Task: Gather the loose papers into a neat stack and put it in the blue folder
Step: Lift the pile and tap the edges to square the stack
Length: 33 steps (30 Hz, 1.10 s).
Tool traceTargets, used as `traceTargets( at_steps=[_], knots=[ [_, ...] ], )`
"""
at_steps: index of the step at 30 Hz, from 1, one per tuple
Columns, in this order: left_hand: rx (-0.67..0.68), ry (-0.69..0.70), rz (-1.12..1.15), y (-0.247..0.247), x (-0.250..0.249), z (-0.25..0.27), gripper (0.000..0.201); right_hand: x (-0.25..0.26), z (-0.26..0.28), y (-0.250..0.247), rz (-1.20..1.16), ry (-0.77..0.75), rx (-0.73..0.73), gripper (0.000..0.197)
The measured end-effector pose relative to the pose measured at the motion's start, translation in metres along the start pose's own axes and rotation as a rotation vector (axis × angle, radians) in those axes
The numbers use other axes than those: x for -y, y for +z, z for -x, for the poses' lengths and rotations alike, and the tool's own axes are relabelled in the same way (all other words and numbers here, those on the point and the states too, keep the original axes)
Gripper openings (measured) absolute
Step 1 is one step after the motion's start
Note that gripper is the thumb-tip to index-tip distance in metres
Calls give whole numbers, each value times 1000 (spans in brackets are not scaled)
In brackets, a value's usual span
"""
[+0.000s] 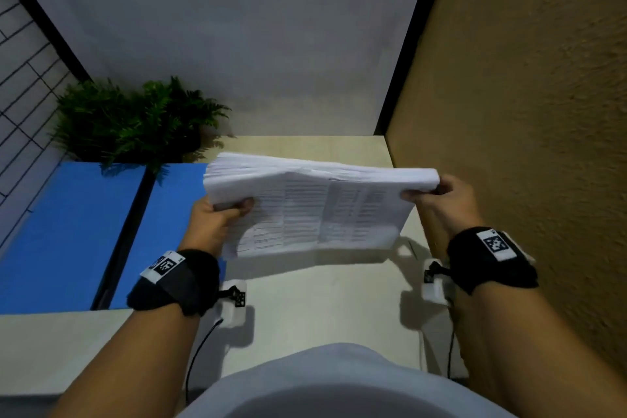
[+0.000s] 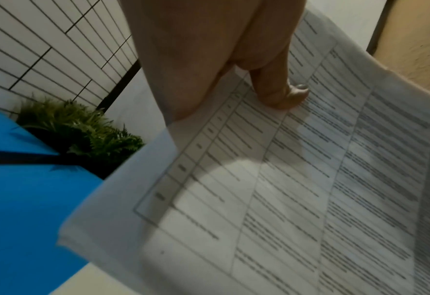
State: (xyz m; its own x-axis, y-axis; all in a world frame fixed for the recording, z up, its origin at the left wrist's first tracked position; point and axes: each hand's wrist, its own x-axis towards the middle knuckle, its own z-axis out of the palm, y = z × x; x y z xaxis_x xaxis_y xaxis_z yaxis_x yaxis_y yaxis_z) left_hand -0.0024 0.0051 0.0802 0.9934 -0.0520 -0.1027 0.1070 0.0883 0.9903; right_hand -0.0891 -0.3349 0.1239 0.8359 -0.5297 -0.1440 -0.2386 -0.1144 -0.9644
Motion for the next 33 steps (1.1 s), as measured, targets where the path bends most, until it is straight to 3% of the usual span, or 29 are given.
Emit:
traceTargets(
  at_steps=[3,9,13,17,20,24,27,29,31,33],
  knots=[
    [7,-32,36,5,11,-2,28,-25,10,16,-241,131,74,61],
    [-40,-74,31,8,30,-8,46,-48,27,35,-160,15,-102,43],
    [-5,-96,-32,6,38,-6,62,-61,31,33,-155,97,-79,37],
    [24,-72,-74,7,33,-5,48,-58,29,35,-155,62,-89,34],
    [54,-44,-85,4,28,-9,47,-54,27,32,-177,41,-83,32],
    [86,-76,-119,0,37,-12,60,-63,32,30,-150,4,-136,61],
    [95,-104,-109,-3,48,-12,75,-61,42,35,105,-175,-197,65],
    [98,-139,-85,-4,54,-13,83,-60,47,40,303,-249,-146,61],
    [112,-165,-79,-4,57,-13,89,-62,49,43,420,-262,-95,60],
    [123,-192,-77,-5,59,-13,85,-64,47,44,383,-202,-140,64]
  ],
)
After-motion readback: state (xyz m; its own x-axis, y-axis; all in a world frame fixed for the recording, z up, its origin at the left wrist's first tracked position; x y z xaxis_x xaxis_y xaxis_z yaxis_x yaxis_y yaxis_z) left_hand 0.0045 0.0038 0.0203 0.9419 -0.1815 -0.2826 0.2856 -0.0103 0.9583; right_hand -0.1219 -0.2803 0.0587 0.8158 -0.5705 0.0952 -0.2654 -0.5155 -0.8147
